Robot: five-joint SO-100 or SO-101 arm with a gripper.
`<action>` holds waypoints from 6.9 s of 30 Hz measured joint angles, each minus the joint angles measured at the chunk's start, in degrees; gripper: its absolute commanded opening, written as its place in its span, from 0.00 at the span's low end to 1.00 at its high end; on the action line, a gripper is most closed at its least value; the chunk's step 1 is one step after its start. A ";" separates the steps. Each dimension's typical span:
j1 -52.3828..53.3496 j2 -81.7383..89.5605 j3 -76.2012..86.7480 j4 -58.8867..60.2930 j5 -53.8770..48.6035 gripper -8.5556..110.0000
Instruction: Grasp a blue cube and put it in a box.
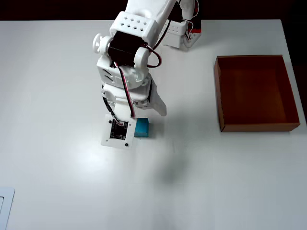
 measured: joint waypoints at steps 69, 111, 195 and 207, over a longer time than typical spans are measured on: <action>-2.20 -12.74 -0.97 -8.88 2.29 0.19; -37.44 19.16 2.55 10.63 34.28 0.19; -62.05 14.24 23.38 -4.22 50.45 0.34; -59.33 34.10 34.54 -2.46 48.43 0.32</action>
